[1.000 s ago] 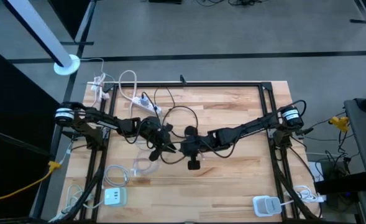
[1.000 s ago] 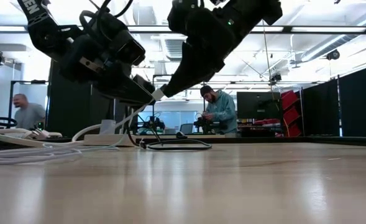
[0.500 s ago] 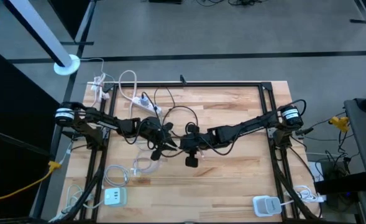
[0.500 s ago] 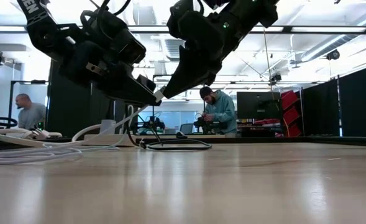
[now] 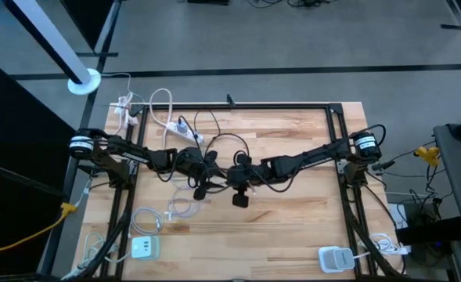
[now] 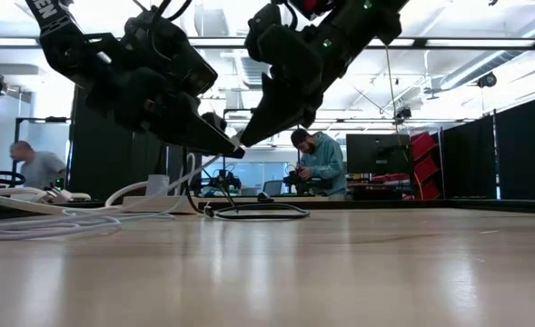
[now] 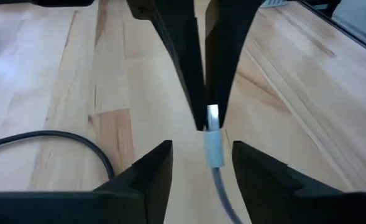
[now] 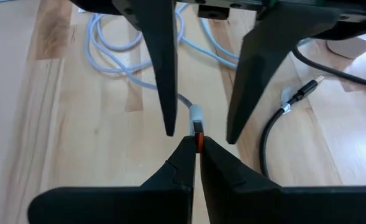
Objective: Insert USB
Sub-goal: Insert the right white charger cable into the bottom right white outlet extension
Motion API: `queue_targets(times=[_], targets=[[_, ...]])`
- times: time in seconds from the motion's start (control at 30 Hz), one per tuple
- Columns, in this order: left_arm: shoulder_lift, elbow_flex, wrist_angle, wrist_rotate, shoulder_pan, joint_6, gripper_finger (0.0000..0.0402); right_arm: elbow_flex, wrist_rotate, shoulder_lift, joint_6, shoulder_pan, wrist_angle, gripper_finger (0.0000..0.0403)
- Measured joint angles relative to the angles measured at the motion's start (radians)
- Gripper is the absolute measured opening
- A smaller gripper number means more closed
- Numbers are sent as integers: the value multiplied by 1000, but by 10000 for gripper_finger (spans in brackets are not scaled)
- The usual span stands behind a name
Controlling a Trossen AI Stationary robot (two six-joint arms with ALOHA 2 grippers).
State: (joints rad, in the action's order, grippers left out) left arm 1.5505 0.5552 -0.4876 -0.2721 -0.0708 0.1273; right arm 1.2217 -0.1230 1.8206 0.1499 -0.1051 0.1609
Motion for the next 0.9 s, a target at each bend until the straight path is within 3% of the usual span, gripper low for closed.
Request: queue_targets(times=[0.27,0.63,0.9], targets=[[-12,-16,-45,1,2,-67,104,0,-3,-19,-20,-1,5,0],[-23,-202,-619,24,8,-113,71,-1,-37,-116,-74,-3,29,0],[-2,-203,-641,55,11,-111,68,-1,-37,-108,-97,-3,-10,0]])
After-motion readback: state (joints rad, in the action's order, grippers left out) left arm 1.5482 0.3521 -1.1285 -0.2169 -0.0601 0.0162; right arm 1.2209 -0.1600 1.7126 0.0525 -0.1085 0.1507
